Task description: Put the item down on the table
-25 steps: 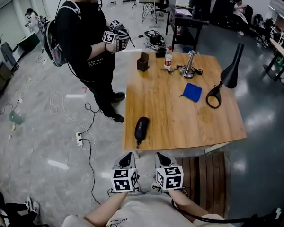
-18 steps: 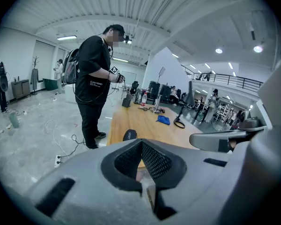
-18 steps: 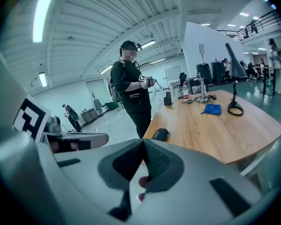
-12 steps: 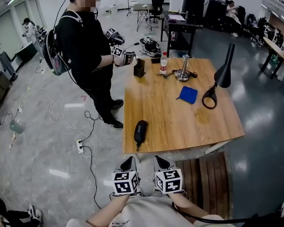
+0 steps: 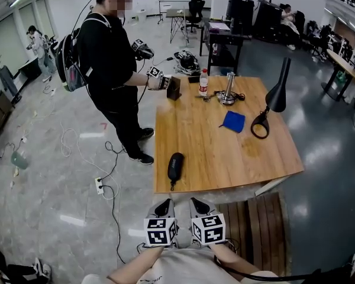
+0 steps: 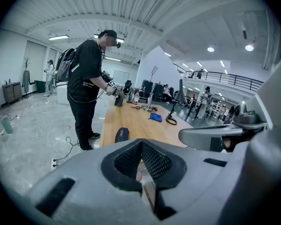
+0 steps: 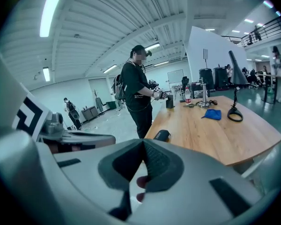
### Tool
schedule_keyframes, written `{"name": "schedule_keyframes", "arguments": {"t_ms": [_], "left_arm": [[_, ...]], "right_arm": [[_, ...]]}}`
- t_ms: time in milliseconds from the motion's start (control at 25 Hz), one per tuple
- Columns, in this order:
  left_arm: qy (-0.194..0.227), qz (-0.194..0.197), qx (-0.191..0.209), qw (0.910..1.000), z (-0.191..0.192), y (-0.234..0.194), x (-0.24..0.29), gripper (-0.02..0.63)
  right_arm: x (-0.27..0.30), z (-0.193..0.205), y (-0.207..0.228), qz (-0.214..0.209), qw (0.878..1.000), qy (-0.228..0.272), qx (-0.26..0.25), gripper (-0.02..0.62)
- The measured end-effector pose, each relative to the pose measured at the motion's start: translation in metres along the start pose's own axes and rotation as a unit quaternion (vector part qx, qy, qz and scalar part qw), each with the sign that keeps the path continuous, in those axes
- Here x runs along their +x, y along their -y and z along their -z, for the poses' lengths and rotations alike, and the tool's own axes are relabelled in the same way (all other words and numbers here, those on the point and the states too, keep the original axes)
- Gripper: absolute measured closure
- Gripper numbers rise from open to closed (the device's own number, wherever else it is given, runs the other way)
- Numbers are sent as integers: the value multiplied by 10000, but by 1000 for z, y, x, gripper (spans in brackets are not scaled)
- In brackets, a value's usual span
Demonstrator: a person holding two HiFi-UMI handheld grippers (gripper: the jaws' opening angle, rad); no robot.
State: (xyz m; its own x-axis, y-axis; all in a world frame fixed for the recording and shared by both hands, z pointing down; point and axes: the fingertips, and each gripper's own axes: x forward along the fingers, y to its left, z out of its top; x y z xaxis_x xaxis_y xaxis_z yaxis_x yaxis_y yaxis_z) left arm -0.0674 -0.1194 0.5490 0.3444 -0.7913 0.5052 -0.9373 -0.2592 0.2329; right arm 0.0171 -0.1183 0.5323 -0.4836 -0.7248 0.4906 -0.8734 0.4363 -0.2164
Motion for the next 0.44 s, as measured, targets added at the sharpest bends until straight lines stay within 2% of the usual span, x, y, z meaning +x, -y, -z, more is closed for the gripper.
{"name": "schedule_keyframes", "arguments": {"t_ms": [440], "left_arm": [[31, 77, 30, 10000, 8, 0, -20, 600]], "right_arm": [[-10, 11, -16, -1, 10000, -59, 17, 597]]}}
